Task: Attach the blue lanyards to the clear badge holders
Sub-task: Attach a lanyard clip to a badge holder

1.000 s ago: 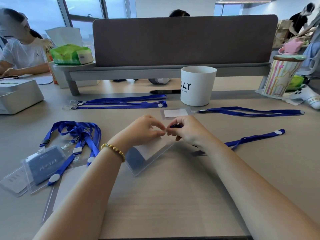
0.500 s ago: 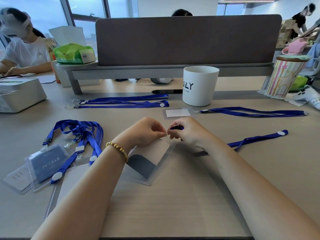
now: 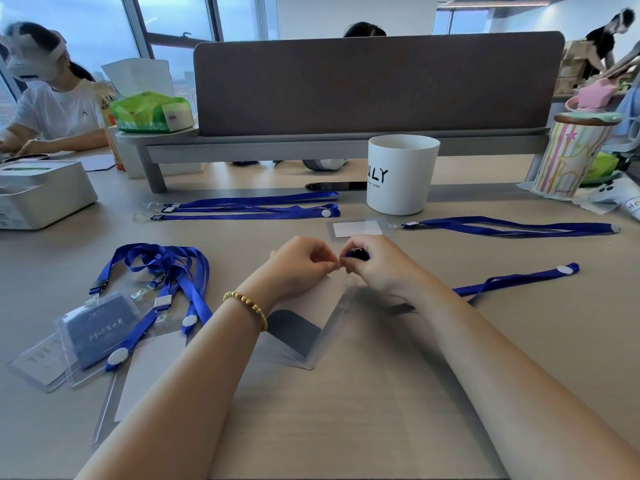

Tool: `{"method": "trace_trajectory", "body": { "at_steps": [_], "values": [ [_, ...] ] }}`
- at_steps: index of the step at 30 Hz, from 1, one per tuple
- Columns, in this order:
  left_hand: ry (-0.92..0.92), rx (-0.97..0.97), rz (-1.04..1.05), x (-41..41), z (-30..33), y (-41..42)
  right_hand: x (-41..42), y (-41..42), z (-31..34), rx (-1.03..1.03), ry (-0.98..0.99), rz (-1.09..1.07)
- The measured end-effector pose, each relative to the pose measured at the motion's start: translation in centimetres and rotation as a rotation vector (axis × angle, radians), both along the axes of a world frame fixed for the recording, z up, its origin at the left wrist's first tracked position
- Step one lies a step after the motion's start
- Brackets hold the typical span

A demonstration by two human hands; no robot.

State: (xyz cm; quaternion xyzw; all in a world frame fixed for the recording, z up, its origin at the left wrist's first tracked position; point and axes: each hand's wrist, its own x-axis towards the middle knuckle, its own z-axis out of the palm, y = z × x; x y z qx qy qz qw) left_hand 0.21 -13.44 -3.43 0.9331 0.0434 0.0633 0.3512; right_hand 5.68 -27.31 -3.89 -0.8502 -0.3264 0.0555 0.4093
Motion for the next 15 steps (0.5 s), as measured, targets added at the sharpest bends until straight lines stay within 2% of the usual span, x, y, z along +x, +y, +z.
{"method": "trace_trajectory", "body": {
  "at_steps": [3,6,8,10,12,13,15],
  "values": [
    [0.039,-0.024,0.082,0.2,0.6,0.6,0.1,-0.6,0.3,0.088,0.088,-0.039],
    [0.250,0.006,0.130,0.3,0.9,2.3,0.5,-1.3,0.3,0.180,0.197,-0.105],
    [0.291,-0.033,0.130,0.3,0.6,2.9,0.7,-1.5,0.2,0.204,0.247,-0.133],
    [0.196,0.023,0.149,0.3,0.1,2.6,1.1,-1.5,0.0,0.230,0.281,-0.176],
    [0.027,0.224,0.127,0.3,-0.6,1.7,1.5,-1.6,-0.3,0.252,0.296,-0.251],
    [-0.031,0.280,0.067,0.3,-1.0,1.0,1.7,-1.8,-0.4,0.248,0.297,-0.277],
    [-0.011,0.345,-0.094,0.4,-1.9,-0.7,2.3,-2.1,-0.6,0.223,0.320,-0.298]
  ]
}}
